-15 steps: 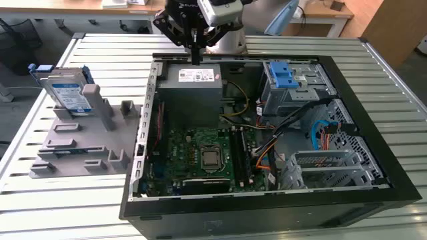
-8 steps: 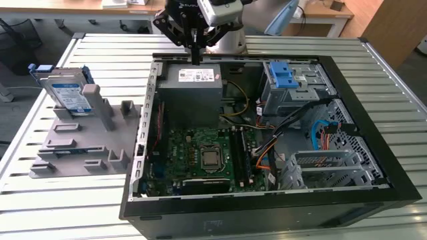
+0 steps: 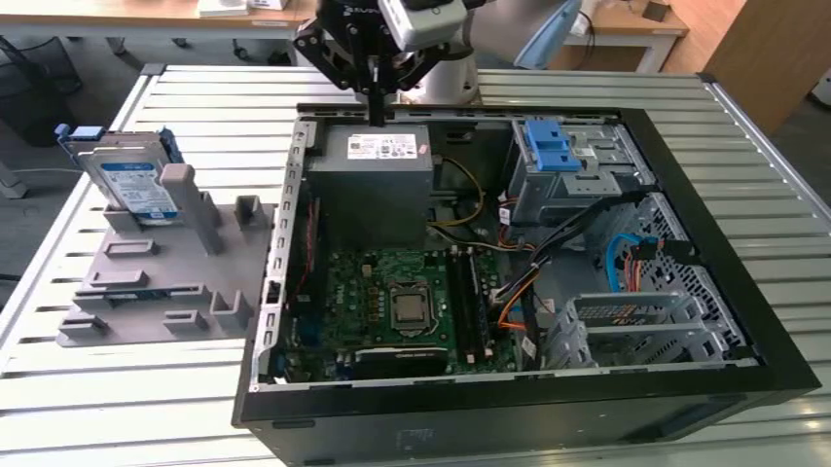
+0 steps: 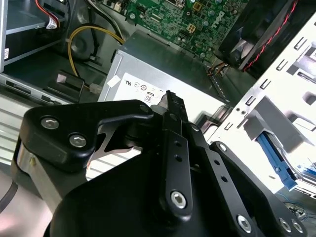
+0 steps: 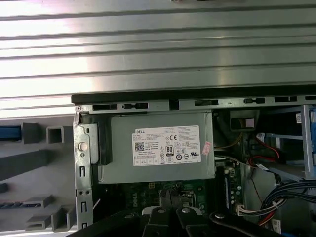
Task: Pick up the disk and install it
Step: 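Reach for the disk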
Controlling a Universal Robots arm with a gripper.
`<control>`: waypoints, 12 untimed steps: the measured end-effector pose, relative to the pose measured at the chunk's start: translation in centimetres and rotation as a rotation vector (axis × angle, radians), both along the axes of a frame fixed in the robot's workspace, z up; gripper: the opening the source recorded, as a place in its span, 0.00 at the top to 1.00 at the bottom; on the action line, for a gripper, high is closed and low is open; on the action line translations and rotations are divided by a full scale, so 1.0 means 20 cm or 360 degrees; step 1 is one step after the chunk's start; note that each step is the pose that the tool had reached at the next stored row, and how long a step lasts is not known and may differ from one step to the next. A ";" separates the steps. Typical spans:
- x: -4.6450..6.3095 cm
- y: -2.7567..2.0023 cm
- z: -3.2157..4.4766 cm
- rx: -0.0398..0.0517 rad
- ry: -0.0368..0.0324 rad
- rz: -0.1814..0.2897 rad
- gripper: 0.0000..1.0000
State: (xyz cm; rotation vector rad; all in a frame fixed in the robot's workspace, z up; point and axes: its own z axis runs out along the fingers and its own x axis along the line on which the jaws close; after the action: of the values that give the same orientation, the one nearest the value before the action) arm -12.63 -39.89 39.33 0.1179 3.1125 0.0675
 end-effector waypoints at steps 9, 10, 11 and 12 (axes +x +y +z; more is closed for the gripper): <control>-0.07 0.006 0.000 0.0000 0.0000 0.0000 0.89; -0.08 0.007 0.000 0.0000 0.0000 0.0000 0.89; -0.08 0.008 0.000 0.0000 0.0000 0.0000 0.89; -0.09 0.009 0.000 0.0000 0.0000 0.0000 0.89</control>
State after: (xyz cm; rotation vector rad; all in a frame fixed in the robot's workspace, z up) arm -14.44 -39.71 39.33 0.1178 3.1125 0.0677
